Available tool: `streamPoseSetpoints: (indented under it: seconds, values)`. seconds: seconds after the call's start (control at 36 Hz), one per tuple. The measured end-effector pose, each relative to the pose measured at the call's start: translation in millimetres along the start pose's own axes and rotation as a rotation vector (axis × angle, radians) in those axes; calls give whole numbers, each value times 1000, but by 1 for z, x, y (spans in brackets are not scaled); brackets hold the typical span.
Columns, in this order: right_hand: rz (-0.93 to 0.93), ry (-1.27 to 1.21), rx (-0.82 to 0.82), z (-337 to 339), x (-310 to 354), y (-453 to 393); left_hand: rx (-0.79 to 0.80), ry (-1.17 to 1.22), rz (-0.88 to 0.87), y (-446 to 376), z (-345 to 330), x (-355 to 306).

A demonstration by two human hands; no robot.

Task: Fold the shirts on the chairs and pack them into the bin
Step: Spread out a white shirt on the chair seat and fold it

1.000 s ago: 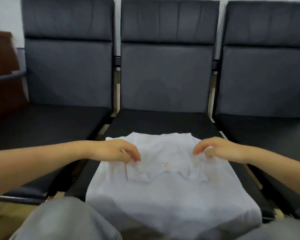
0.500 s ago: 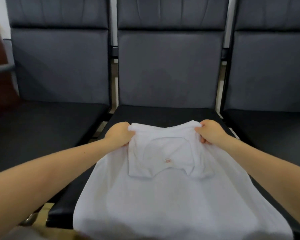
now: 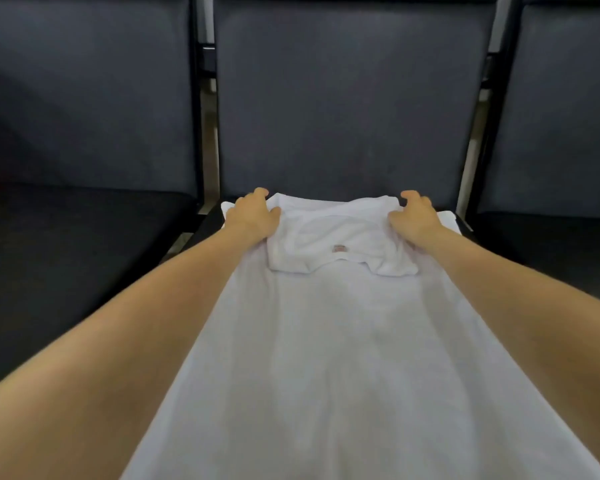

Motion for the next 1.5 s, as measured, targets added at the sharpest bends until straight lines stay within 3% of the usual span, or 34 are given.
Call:
streamPoseSetpoints:
  seconds: [0.17,0.31,0.47,0.58,0.67,0.75,0.89,0.94,1.06,1.14,1.28,1.36,1.5]
  values:
    - [160,-5,-12,15,13,38,22,-89,-91,33,15,-13]
    - [245,-119,28,46,36,97,45,123,-152,86,53,-45]
    - [412,-170,242,91,47,201,68,130,-391,182,108,-75]
    - [484,-155,436,110,33,258,222,105,-505,245,123,-73]
    - [628,39,629,116,25,289,381,11,-544,282,124,-64]
    - [850,210,591,118,23,307,419,-149,-622,300,125,-52]
    - [917,223,485,120,27,309,366,-93,-635,292,128,-39]
    - [859,219,472,117,27,306,371,-41,-581,290,126,-38]
    - [528,47,491,110,23,290,424,148,-425,283,124,-41]
    - [393,-8,468,106,19,280,469,196,-386,277,118,-41]
    - [377,-26,424,101,17,271,449,83,-524,279,105,-43]
    - [428,-36,487,101,19,269,385,28,-616,281,96,-43]
    - [370,-142,544,100,12,253,392,136,-584,273,89,-47]
Point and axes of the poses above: each hand's wrist, its own y-axis away from the middle knuckle, its own z-axis out of the back of the hand, x = y × z, the point moved 6 cm from there along -y, towards the middle knuckle, and after that the axes turned 14 degrees about -x, right-handed, at the moved point
